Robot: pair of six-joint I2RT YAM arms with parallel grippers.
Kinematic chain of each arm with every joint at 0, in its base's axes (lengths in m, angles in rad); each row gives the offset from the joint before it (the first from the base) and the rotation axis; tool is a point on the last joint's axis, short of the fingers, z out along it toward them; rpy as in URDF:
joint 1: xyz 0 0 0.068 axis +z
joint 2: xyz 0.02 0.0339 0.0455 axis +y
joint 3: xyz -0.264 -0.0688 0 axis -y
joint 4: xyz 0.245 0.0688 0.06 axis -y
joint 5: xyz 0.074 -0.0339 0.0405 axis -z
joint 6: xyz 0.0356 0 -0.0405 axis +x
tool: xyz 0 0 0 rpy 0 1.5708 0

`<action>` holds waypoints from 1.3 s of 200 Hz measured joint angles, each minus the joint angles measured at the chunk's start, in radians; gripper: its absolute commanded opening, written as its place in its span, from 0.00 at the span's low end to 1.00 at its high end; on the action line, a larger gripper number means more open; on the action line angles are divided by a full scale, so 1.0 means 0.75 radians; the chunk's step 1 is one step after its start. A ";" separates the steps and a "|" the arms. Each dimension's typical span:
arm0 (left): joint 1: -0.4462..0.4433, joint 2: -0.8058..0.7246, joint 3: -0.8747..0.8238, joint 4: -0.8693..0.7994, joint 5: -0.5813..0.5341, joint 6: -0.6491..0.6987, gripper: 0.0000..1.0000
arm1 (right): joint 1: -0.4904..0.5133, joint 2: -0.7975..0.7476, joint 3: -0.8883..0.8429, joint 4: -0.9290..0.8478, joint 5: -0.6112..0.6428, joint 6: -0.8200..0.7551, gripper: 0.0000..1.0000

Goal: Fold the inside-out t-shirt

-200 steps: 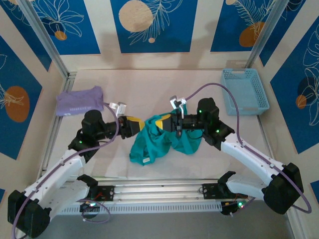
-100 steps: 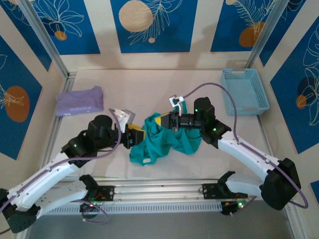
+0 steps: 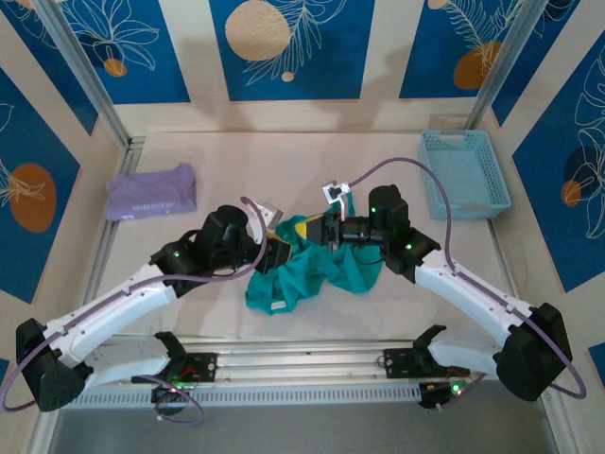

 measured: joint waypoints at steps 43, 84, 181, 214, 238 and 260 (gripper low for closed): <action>0.008 0.044 0.002 -0.003 -0.018 0.029 0.27 | -0.007 -0.025 0.000 -0.011 0.001 -0.001 0.00; 0.028 0.050 0.002 0.008 0.015 0.028 0.08 | -0.011 -0.033 0.000 -0.031 0.014 -0.008 0.00; 0.210 -0.335 -0.072 0.143 0.197 -0.061 0.00 | -0.014 -0.194 0.151 -0.488 0.352 -0.339 0.00; 0.209 -0.305 -0.186 0.223 0.305 -0.083 0.04 | 0.018 -0.189 0.148 -0.488 0.353 -0.411 0.00; 0.198 -0.270 -0.264 0.239 0.378 -0.078 0.30 | 0.021 -0.163 0.148 -0.486 0.339 -0.459 0.00; 0.190 -0.272 -0.270 0.241 0.408 -0.051 0.44 | 0.021 -0.131 0.144 -0.487 0.317 -0.512 0.00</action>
